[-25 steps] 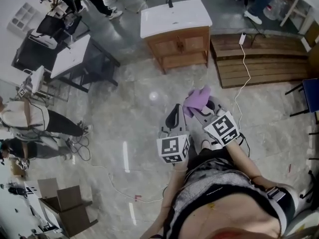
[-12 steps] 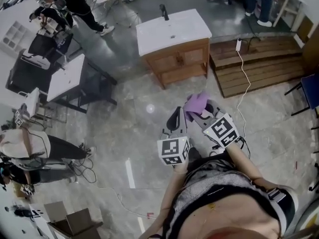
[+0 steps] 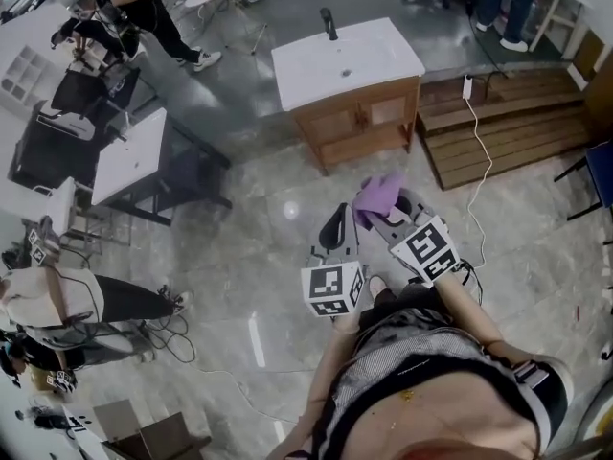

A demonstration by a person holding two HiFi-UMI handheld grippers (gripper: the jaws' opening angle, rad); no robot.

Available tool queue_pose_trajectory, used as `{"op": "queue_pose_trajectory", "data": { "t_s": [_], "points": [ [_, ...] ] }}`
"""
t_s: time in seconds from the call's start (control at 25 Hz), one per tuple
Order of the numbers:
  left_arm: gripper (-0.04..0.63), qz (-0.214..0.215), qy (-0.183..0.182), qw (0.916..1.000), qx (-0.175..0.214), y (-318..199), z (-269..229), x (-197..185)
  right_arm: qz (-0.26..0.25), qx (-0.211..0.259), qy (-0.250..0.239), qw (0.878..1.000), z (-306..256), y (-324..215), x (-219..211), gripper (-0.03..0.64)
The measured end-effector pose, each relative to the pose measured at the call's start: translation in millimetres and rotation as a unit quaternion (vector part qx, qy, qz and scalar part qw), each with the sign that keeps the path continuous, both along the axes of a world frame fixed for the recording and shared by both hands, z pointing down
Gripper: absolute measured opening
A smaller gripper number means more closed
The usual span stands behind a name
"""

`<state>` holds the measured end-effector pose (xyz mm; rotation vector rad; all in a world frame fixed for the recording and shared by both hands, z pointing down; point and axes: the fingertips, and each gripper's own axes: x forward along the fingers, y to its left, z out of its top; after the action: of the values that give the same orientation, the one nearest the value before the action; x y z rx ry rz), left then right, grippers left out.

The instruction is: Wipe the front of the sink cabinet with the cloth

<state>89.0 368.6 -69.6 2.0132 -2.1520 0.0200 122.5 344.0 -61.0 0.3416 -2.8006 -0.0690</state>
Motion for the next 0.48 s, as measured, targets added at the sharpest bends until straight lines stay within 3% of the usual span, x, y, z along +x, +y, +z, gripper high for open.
{"op": "queue_pose_trajectory", "data": {
  "t_s": [0.48],
  "points": [
    [0.000,0.029,-0.010,0.9995,-0.004,-11,5,-29,0.025,-0.012,-0.005,1.000,6,-11,-26,0.164]
  ]
}}
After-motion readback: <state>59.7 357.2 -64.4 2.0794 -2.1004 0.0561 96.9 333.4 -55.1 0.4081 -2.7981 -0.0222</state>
